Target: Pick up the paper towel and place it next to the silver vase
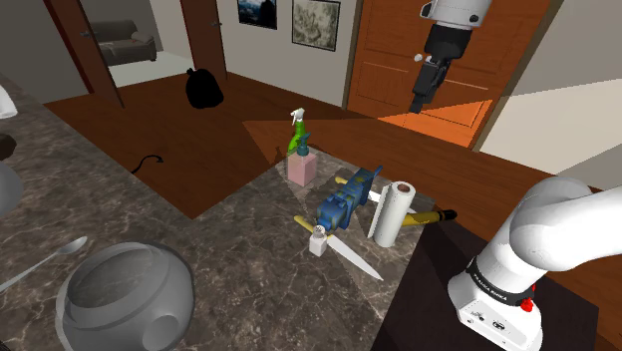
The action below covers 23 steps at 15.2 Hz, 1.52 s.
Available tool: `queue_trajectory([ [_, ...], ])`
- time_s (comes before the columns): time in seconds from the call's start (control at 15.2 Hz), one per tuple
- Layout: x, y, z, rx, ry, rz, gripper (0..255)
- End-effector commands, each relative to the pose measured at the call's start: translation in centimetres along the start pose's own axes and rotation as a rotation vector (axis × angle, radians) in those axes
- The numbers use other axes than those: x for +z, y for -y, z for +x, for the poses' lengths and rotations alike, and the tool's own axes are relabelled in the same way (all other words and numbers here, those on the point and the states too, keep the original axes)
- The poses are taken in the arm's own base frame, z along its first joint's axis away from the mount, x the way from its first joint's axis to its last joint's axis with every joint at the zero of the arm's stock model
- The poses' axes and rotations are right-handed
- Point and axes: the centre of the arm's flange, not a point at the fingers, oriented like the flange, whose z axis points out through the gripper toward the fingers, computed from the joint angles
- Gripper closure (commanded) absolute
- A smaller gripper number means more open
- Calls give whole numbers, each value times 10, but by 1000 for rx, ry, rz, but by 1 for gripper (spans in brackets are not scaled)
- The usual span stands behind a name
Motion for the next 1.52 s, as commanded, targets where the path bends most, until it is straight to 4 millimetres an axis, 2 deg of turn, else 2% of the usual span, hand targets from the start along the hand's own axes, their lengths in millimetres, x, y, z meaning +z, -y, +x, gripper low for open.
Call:
queue_trajectory([
  [0.0, 0, 0, 0, 0, 0, 0, 0],
  [0.92, 166, 55, -60, -11, 25, -33, 0],
  [1.45, 212, 56, -64, -12, 26, -35, 0],
])
